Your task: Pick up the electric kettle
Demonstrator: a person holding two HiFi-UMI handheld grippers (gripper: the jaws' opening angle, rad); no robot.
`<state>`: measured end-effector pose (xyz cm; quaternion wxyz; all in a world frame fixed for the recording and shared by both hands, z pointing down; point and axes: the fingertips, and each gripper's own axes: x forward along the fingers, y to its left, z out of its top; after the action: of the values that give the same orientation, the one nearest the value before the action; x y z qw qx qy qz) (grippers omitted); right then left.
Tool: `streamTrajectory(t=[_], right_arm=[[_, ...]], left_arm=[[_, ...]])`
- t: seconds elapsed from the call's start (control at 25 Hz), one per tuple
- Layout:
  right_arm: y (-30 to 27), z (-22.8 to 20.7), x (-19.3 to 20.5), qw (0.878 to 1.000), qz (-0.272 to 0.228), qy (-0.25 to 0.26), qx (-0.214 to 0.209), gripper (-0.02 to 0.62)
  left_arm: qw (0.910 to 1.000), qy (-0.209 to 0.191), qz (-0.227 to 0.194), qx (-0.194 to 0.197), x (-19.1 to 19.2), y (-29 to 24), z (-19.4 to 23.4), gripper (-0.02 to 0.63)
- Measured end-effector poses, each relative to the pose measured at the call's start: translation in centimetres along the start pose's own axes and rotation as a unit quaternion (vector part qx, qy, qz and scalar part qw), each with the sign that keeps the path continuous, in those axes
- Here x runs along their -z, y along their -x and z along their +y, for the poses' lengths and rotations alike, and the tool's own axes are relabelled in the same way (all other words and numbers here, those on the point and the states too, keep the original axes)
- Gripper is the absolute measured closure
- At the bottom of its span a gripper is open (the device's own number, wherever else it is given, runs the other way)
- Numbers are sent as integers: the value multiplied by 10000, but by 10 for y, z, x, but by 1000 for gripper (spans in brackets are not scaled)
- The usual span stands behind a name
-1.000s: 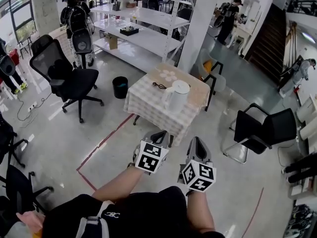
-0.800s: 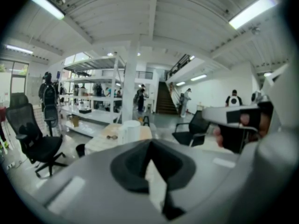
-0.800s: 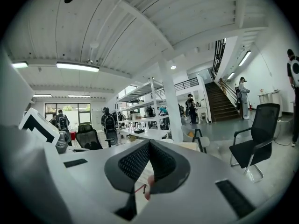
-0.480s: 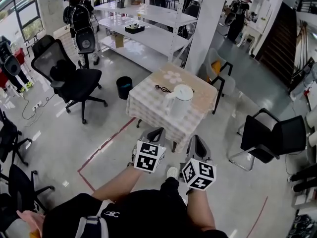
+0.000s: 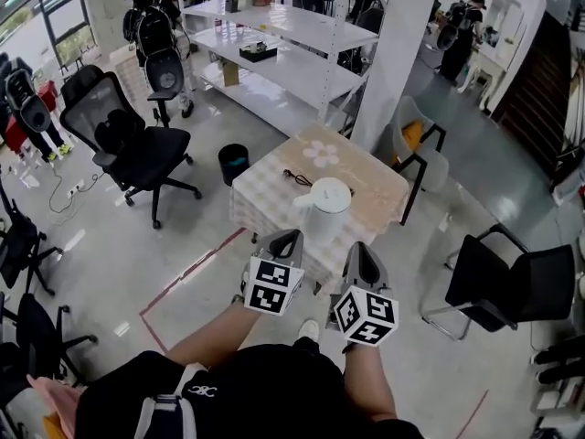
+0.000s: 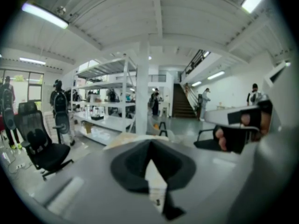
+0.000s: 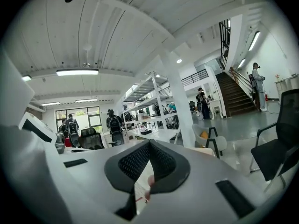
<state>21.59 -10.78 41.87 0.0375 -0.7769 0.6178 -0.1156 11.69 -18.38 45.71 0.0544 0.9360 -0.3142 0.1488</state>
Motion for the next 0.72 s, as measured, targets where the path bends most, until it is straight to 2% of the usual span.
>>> streamTrajectory(t=[0.32,0.72], right_arm=[[-65,-32,-10,9992,169,-51,-353,604],[-128,-82,-14,9969,423,-98,-655,604]], left_arm=[[9989,68,187,-421,-14,-56,20,609],[9934,135,397,-1070,-13,-103,35,608]])
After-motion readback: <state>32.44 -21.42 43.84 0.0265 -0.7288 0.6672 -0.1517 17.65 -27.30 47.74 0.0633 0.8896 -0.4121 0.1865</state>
